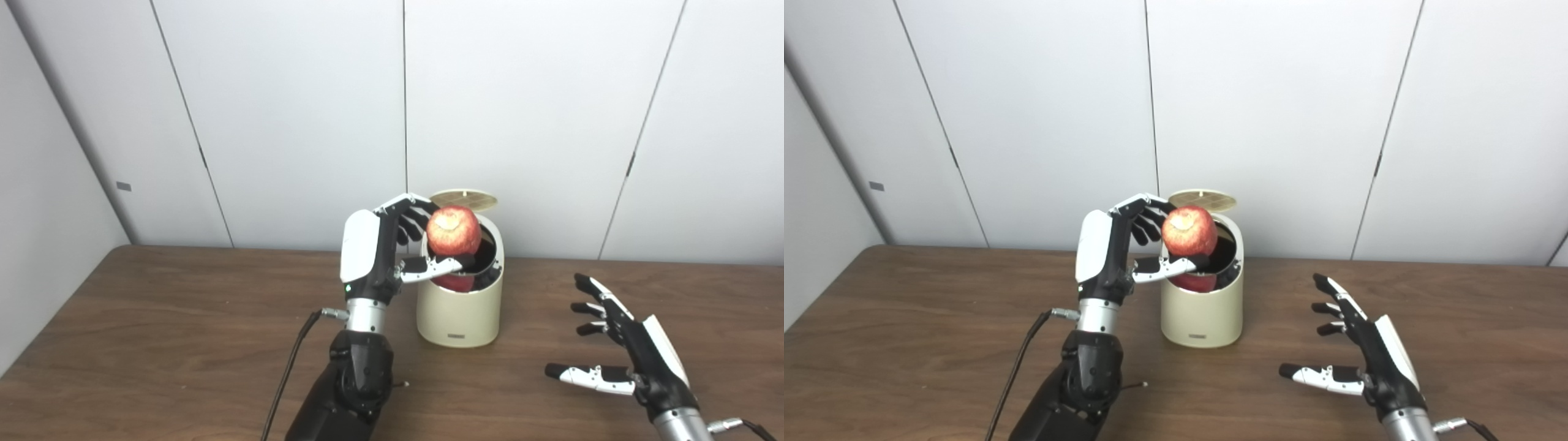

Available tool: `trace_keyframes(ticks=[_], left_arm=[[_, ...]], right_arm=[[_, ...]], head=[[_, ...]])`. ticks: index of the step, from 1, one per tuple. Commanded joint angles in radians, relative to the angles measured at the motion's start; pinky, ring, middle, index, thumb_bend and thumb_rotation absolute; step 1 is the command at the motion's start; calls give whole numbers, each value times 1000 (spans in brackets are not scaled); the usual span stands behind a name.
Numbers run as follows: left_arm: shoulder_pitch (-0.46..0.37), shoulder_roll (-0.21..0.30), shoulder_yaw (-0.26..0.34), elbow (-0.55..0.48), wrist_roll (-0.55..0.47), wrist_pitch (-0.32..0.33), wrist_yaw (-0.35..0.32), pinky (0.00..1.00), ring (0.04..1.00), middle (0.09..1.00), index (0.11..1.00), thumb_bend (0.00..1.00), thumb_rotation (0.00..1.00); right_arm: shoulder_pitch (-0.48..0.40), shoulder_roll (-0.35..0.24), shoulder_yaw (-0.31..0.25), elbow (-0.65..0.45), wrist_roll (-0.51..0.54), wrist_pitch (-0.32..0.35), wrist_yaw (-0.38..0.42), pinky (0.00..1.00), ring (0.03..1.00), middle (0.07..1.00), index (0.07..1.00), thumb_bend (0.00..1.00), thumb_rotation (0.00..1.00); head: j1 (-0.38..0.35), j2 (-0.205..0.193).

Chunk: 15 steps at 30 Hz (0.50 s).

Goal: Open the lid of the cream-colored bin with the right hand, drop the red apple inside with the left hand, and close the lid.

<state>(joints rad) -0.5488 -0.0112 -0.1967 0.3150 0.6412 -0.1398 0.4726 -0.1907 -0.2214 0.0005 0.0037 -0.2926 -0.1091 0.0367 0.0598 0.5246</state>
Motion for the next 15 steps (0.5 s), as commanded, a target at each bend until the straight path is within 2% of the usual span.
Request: trace_keyframes(ticks=[1, 9, 15], left_arm=[[-64, -13, -9, 12, 21, -29, 34, 310, 383, 458, 499, 526, 0], [-92, -5, -44, 115, 73, -18, 91, 295, 394, 456, 500, 526, 0], [-111, 19, -92, 171, 152, 35, 122, 328, 423, 458, 514, 524, 0]], right_arm=[[-19, -10, -12, -25, 15, -46, -23, 632, 801, 908, 892, 744, 153], [-14, -9, -19, -14, 29, -63, -23, 644, 800, 907, 891, 754, 145], [-8, -10, -20, -43, 25, -39, -17, 653, 803, 908, 894, 745, 156]], head=[[-1, 1], [-9, 0], [-10, 1]])
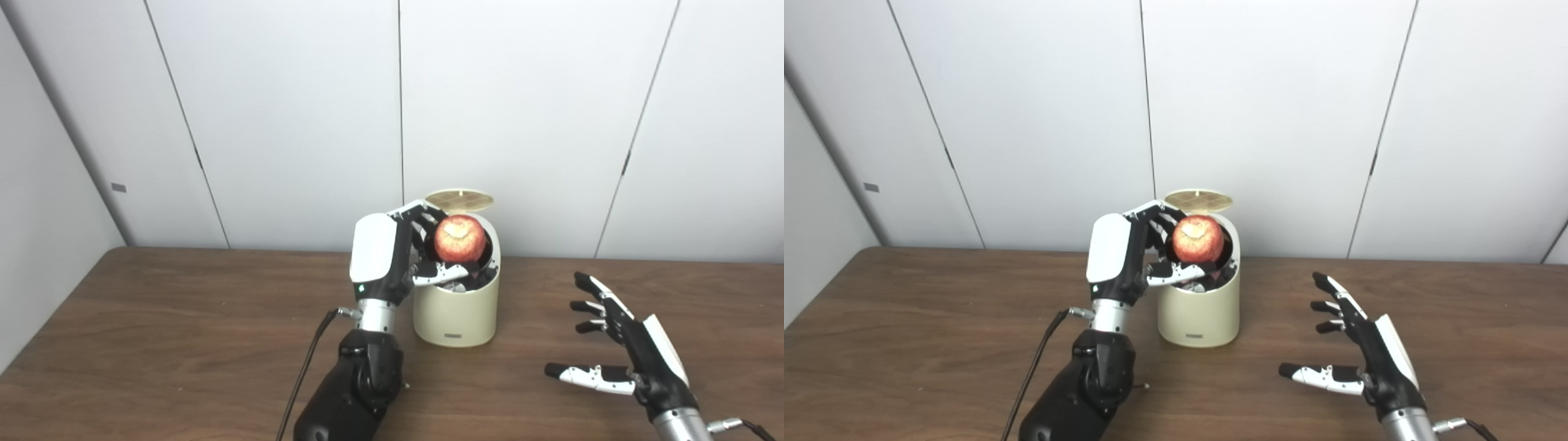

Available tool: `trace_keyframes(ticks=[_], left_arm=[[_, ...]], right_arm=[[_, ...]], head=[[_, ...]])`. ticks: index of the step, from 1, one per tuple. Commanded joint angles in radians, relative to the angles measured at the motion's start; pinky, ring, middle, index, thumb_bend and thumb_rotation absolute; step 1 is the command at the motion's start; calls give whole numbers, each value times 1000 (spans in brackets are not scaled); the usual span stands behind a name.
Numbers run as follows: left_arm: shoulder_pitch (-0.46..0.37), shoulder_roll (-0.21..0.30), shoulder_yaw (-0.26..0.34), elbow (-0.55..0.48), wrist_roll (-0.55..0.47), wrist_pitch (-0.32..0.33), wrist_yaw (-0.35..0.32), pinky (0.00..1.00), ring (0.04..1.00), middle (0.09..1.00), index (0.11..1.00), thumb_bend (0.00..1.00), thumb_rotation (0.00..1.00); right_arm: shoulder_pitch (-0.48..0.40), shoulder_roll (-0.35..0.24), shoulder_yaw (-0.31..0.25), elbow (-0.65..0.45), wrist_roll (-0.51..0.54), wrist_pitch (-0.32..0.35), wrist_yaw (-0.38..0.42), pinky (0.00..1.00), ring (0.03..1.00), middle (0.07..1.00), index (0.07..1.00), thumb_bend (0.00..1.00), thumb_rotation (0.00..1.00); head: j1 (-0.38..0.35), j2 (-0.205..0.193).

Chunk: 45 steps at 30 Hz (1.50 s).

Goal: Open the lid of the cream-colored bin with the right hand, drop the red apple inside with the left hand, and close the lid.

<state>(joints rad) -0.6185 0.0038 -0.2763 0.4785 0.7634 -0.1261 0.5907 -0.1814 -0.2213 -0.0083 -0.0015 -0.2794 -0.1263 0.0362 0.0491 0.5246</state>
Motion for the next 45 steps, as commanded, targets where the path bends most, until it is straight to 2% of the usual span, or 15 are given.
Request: trace_keyframes(ticks=[1, 10, 19, 26, 28, 32, 33, 34, 35, 38, 45], left_arm=[[-43, 7, -20, 14, 44, 33, 9, 338, 435, 461, 518, 523, 0], [-32, 16, -43, -5, 58, 76, 7, 397, 479, 468, 525, 521, 0], [-25, 25, -49, -37, 58, 91, 4, 381, 468, 465, 524, 521, 0], [-17, 29, -45, -65, 55, 90, 1, 358, 455, 465, 522, 521, 0], [-12, 30, -43, -76, 50, 85, -5, 365, 462, 538, 502, 521, 60], [-4, 34, -41, -102, 49, 88, -20, 377, 475, 564, 498, 520, 79], [-2, 35, -41, -109, 49, 90, -24, 385, 482, 570, 566, 705, 153], [-1, 36, -40, -115, 50, 91, -26, 390, 487, 575, 612, 821, 203], [0, 36, -39, -122, 52, 93, -27, 390, 490, 578, 629, 861, 226], [1, 38, -36, -134, 50, 88, -25, 406, 518, 592, 661, 899, 260], [-3, 38, -28, -142, 48, 82, -24, 423, 536, 605, 687, 902, 272]], right_arm=[[-17, -11, -12, -35, 13, -22, -16, 660, 808, 910, 897, 744, 150], [-20, -18, -14, -16, 17, -37, -17, 670, 804, 910, 895, 755, 157], [-21, -17, -9, -31, 36, -25, -3, 655, 805, 913, 890, 753, 127], [-24, -22, -8, -14, 37, -47, -7, 647, 797, 904, 884, 760, 120], [-26, -23, -9, -3, 40, -54, -8, 653, 799, 904, 889, 762, 118], [-30, -23, -9, 11, 45, -62, -9, 667, 806, 906, 898, 762, 127], [-31, -24, -9, 13, 46, -62, -8, 670, 807, 906, 898, 762, 132], [-31, -24, -7, 14, 44, -61, -7, 676, 810, 909, 901, 762, 140], [-31, -25, -7, 15, 42, -58, -6, 679, 811, 911, 903, 758, 144], [-31, -25, -3, 11, 35, -50, -5, 677, 817, 917, 909, 750, 152], [-32, -21, 2, -2, 32, -41, -3, 669, 809, 909, 904, 752, 151]], head=[[0, 1], [5, 1], [7, 1], [14, 2], [15, 2], [19, 3], [20, 3], [20, 3], [21, 3], [22, 3], [22, 2]])
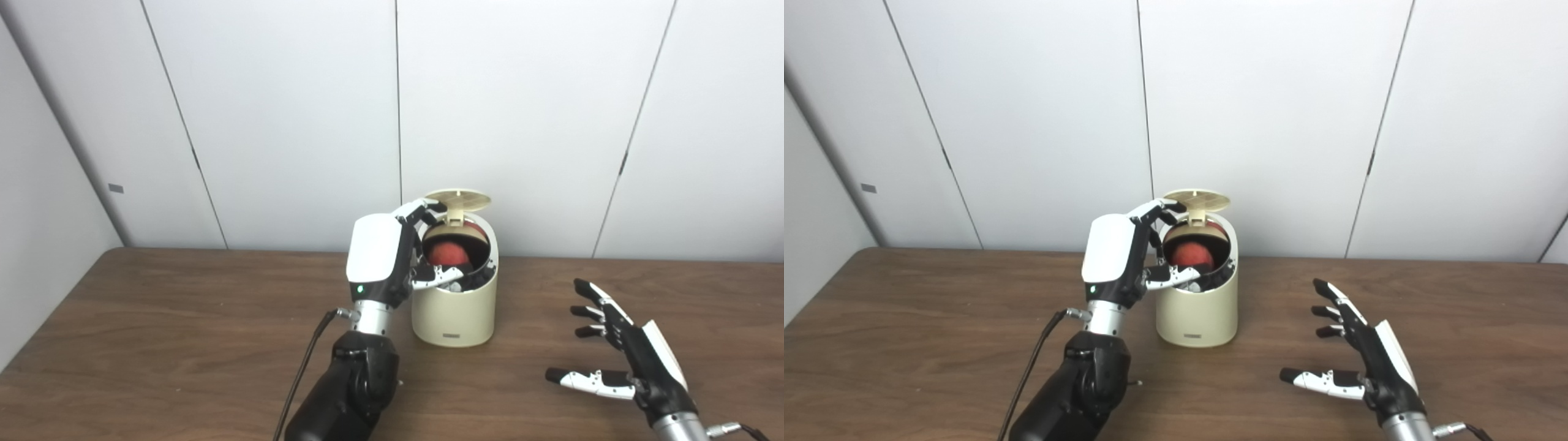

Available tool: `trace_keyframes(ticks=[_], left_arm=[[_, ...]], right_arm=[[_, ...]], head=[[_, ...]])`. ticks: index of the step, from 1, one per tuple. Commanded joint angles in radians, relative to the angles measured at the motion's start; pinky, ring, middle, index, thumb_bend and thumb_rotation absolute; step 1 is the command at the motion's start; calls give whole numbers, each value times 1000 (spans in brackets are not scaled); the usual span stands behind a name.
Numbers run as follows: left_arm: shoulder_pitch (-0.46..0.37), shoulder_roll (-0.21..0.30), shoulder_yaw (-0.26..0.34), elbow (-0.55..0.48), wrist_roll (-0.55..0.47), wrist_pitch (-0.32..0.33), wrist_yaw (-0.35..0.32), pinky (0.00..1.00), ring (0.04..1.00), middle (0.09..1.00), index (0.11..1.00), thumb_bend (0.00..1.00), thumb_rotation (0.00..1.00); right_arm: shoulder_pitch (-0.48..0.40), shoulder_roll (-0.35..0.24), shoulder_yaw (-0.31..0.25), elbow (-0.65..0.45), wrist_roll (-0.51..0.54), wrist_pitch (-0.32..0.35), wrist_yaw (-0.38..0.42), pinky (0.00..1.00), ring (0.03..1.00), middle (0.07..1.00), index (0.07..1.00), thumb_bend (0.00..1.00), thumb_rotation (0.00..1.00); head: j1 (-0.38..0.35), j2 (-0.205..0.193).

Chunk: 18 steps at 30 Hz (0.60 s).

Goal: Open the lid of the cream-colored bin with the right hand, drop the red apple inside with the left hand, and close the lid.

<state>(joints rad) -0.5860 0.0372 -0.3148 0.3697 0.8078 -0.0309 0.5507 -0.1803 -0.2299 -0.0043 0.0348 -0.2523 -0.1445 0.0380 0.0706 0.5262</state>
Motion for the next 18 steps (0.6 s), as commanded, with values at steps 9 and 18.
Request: trace_keyframes(ticks=[9, 18], left_arm=[[-35, 5, 11, -37, 8, -5, 10, 417, 529, 600, 686, 890, 285], [5, -23, 92, -91, -232, -173, -29, 391, 503, 578, 604, 713, 172]], right_arm=[[-28, -13, 2, -62, -1, 0, 1, 648, 807, 912, 908, 735, 112], [-31, -13, 0, -36, 0, -15, -8, 657, 806, 909, 901, 732, 92]], head=[[0, 1], [12, -6]])
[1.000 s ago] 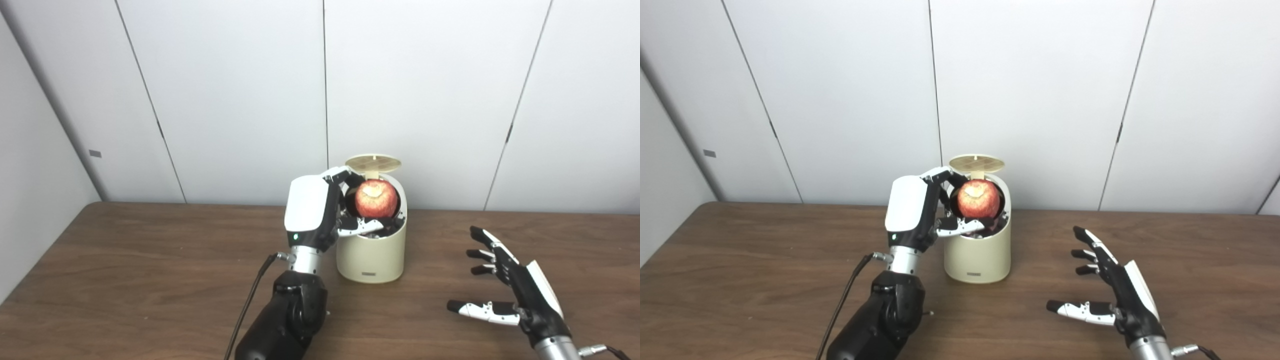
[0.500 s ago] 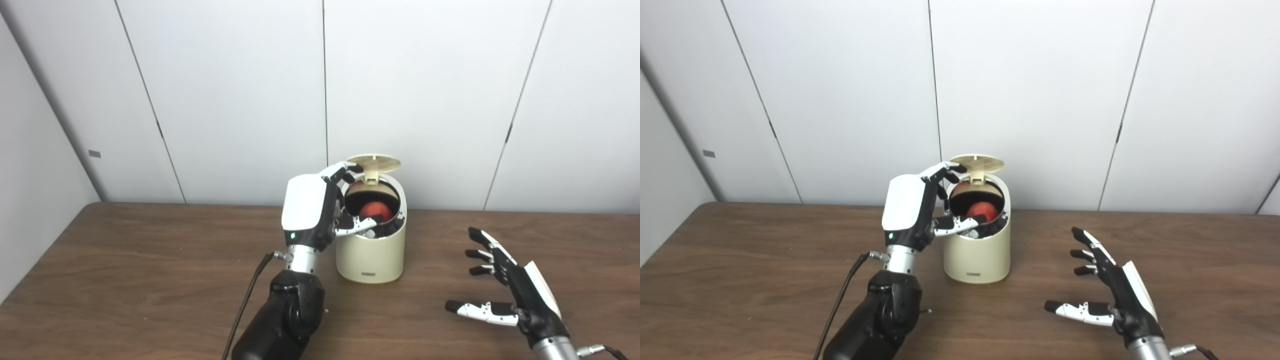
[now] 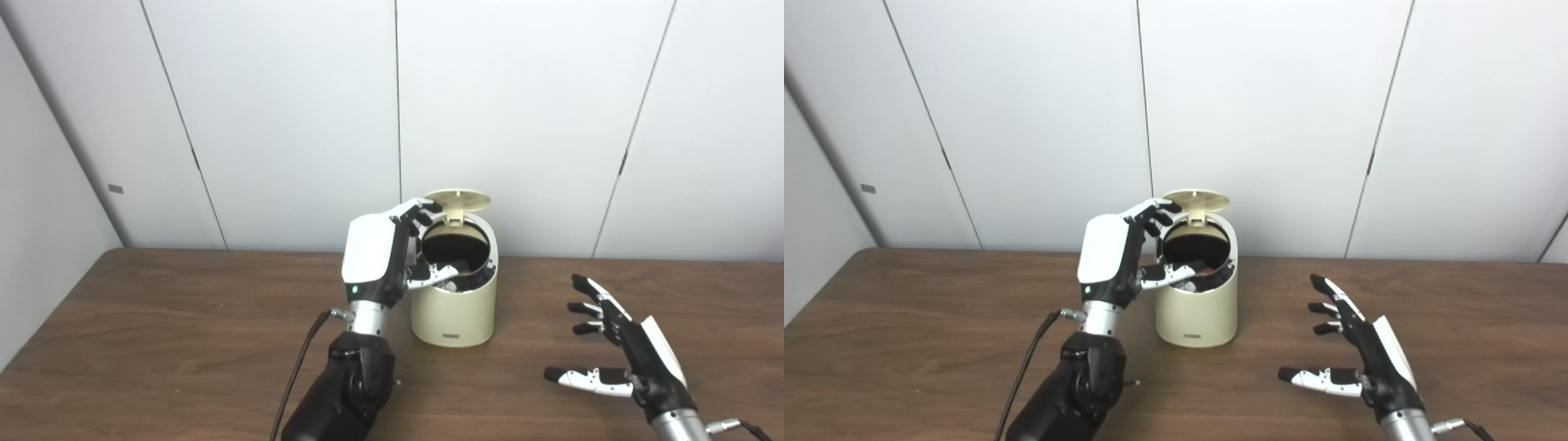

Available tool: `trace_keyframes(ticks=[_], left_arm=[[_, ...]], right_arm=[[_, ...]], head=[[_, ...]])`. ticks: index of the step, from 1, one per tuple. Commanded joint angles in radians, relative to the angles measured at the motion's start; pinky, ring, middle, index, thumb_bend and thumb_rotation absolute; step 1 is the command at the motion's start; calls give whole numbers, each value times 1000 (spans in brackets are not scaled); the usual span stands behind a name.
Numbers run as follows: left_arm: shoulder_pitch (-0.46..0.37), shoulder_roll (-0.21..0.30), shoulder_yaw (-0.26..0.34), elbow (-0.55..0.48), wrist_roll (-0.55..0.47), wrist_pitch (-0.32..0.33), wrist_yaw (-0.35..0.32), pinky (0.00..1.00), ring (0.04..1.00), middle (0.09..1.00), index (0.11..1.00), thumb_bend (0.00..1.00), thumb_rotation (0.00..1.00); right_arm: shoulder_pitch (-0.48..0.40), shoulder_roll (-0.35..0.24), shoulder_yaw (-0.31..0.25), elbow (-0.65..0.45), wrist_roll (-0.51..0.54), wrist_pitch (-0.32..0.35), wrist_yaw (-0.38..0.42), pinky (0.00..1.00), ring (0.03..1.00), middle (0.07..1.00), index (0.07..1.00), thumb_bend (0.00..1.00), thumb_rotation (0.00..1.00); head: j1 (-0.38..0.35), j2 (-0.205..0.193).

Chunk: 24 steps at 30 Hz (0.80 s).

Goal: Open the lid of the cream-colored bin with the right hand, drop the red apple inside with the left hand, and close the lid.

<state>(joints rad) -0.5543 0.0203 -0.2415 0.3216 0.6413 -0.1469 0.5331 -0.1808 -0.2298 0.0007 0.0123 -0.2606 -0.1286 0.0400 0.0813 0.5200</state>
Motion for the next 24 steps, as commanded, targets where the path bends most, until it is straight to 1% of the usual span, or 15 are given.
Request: trace_keyframes(ticks=[1, 2, 3, 4, 6, 7, 9, 11, 13, 16, 18, 20, 22, 23, 24], left_arm=[[-16, -10, 40, -63, -143, -90, -47, 364, 500, 580, 598, 682, 145], [-3, -13, 61, -90, -226, -109, -90, 326, 487, 578, 536, 579, 99], [9, -17, 80, -116, -296, -117, -127, 318, 482, 576, 515, 543, 83], [19, -17, 96, -137, -349, -124, -158, 319, 482, 574, 504, 525, 74], [35, -11, 124, -172, -416, -126, -204, 337, 492, 574, 496, 508, 67], [43, -5, 141, -190, -445, -127, -222, 379, 519, 575, 495, 506, 68], [54, 8, 174, -210, -482, -132, -249, 413, 533, 575, 495, 503, 69], [58, 18, 201, -214, -506, -143, -268, 412, 527, 583, 495, 502, 71], [61, 24, 226, -216, -545, -144, -293, 410, 532, 592, 496, 502, 72], [67, 47, 255, -202, -583, -154, -329, 444, 569, 621, 497, 505, 78], [76, 68, 265, -182, -598, -174, -356, 456, 575, 631, 498, 506, 81], [91, 81, 272, -167, -614, -185, -381, 460, 575, 641, 499, 507, 81], [115, 92, 276, -163, -624, -172, -405, 466, 583, 652, 499, 507, 82], [123, 94, 278, -164, -623, -165, -412, 474, 592, 661, 499, 507, 85], [135, 102, 277, -161, -610, -158, -416, 477, 594, 664, 499, 507, 86]], right_arm=[[-31, -14, -6, -11, 8, -32, -11, 657, 807, 910, 902, 730, 97], [-31, -14, -6, -11, 9, -33, -10, 656, 806, 909, 901, 728, 100], [-32, -14, -6, -9, 8, -34, -10, 658, 806, 909, 902, 724, 99], [-33, -14, -6, -7, 9, -36, -10, 660, 806, 910, 902, 721, 96], [-35, -14, -6, -2, 9, -39, -12, 663, 805, 910, 902, 718, 91], [-36, -13, -7, 0, 10, -43, -13, 664, 800, 909, 902, 718, 82], [-38, -13, -8, 4, 12, -49, -15, 661, 794, 905, 898, 721, 72], [-40, -15, -9, 8, 15, -55, -15, 657, 793, 903, 895, 727, 96], [-44, -20, -10, 17, 17, -65, -14, 662, 794, 904, 897, 728, 98], [-54, -25, -12, 23, 2, -71, -21, 644, 797, 883, 891, 670, 126], [-65, -25, -13, 20, -3, -68, -24, 640, 798, 860, 882, 636, 159], [-80, -27, -13, 15, -4, -62, -22, 664, 797, 852, 880, 624, 215], [-106, -30, -10, -2, -5, -30, -10, 684, 797, 852, 882, 631, 259], [-115, -31, -8, -9, -7, -19, -6, 695, 797, 852, 881, 639, 298], [-134, -34, -4, -14, -10, -10, 1, 699, 798, 852, 881, 642, 312]], head=[[1, 0], [2, 0], [2, -1], [3, -1], [6, -3], [7, -3], [8, -5], [9, -5], [12, -6], [15, -6], [13, -7], [13, -8], [12, -10], [12, -10], [12, -12]])
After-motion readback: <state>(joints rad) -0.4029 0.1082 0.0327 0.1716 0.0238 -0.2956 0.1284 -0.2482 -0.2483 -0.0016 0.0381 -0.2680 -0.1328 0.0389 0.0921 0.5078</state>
